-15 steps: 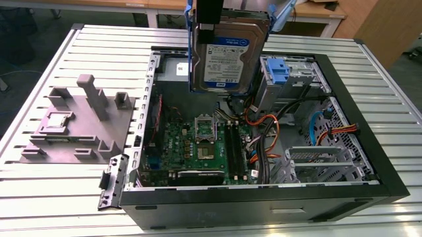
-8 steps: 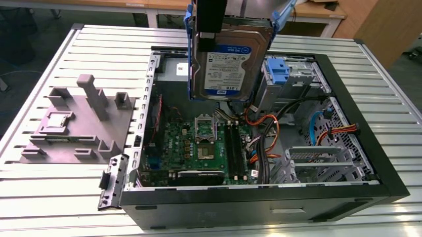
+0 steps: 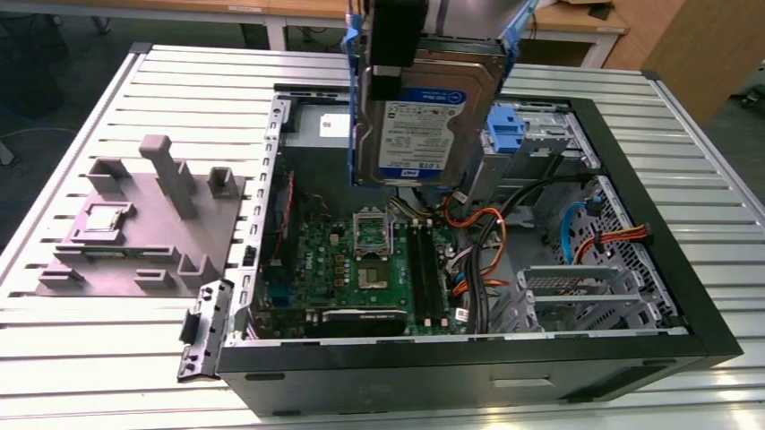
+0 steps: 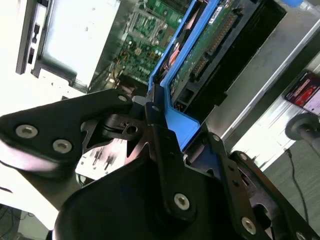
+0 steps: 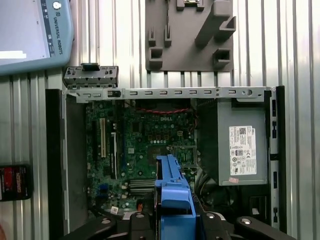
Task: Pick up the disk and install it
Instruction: 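Insert the disk into the insertion slot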
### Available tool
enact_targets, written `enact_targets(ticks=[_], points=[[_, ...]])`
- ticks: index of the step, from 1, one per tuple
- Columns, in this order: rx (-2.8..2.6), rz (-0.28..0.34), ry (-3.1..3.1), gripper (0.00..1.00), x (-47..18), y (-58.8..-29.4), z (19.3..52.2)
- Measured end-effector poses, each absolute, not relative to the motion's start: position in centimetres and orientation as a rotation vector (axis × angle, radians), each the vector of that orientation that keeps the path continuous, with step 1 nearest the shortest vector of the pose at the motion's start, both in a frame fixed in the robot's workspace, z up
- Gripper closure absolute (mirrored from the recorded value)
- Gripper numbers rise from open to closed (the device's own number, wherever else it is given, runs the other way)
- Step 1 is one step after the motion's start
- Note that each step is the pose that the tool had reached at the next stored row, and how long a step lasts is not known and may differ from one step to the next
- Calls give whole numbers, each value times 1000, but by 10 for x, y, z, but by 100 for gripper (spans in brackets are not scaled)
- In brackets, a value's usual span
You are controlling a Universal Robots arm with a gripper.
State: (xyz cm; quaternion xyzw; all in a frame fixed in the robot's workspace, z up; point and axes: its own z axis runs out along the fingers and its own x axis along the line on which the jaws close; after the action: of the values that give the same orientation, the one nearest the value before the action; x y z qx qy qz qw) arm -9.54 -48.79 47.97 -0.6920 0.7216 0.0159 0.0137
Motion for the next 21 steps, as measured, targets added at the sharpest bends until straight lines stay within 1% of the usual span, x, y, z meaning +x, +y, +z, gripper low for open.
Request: enact_targets(ticks=[6,10,21], points=[[-2155,50,2248,63,-71,-489,480],[-2155,50,2247,63,-66,-490,480],[-2155,50,2247,63,-66,-515,479]])
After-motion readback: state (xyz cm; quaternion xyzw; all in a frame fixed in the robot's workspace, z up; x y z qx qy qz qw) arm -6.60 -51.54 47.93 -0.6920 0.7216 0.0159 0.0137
